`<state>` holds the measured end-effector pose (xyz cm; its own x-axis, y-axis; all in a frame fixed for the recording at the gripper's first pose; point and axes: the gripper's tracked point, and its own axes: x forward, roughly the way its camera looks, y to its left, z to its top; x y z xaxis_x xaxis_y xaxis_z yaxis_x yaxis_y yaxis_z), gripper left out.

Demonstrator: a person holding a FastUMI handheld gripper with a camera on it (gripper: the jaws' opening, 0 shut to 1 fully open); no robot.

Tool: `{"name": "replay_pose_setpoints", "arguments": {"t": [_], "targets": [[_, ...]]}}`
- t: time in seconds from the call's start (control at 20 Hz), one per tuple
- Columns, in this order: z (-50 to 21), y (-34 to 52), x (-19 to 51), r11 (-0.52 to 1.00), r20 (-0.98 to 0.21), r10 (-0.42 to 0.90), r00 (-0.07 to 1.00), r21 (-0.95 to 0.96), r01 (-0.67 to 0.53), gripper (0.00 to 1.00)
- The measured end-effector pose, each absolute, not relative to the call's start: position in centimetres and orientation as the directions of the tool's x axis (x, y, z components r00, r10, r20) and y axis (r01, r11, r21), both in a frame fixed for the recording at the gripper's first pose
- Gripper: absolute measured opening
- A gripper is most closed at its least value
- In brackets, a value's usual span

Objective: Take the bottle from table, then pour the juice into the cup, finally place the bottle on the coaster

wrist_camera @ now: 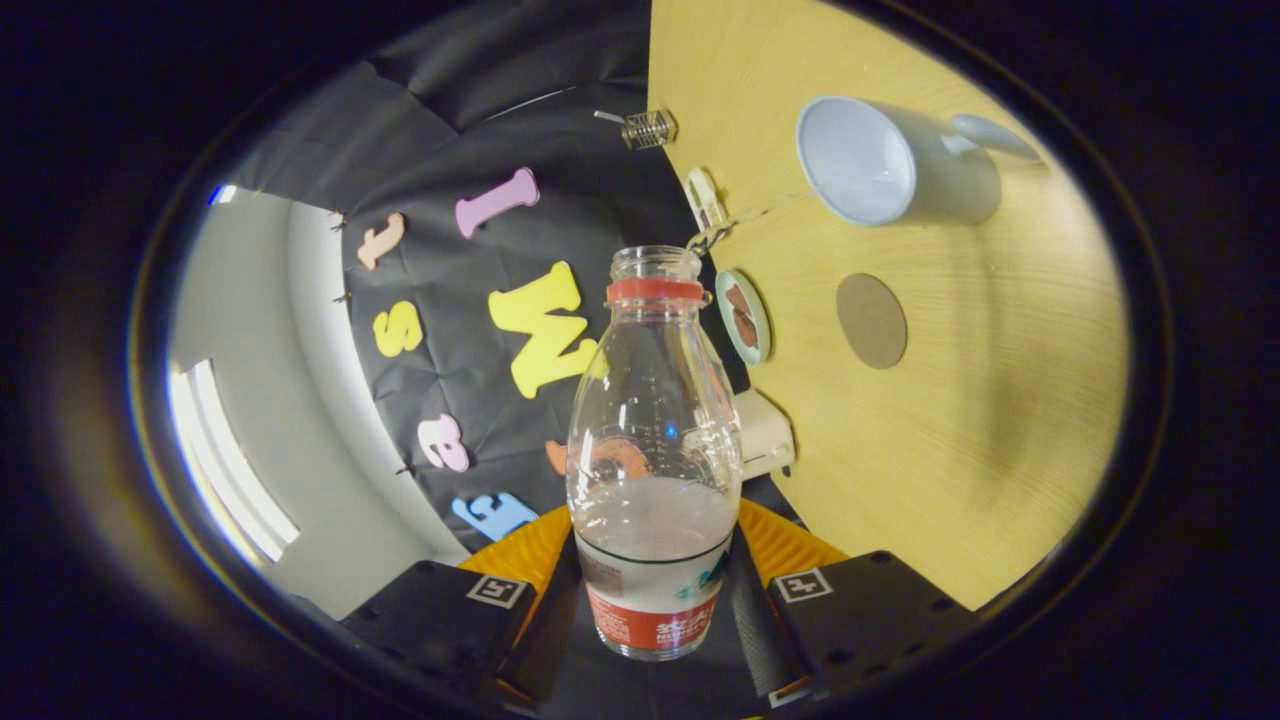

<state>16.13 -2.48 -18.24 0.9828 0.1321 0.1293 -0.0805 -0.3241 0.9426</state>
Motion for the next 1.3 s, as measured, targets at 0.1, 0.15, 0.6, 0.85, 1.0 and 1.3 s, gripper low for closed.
{"name": "replay_pose_setpoints", "arguments": {"t": [0.1,0.15,0.6,0.85,1.0,1.3], "targets": [[-18.2,-2.3,15.9,-0.337,0.127,0.136,0.983,0.939,-0.075,0.75],[-18.1,-2.3,16.1,-0.336,0.129,0.137,0.982,0.939,-0.076,0.75],[-17.9,-4.2,15.9,-0.429,0.159,0.095,0.983,0.897,-0.104,0.75],[-17.7,-4.8,15.2,-0.466,0.168,0.087,0.982,0.878,-0.109,0.75],[-17.1,-5.1,15.2,-0.509,0.180,0.075,0.981,0.853,-0.118,0.75],[-15.8,-5.5,14.9,-0.529,0.197,0.067,0.978,0.838,-0.133,0.75]]}}
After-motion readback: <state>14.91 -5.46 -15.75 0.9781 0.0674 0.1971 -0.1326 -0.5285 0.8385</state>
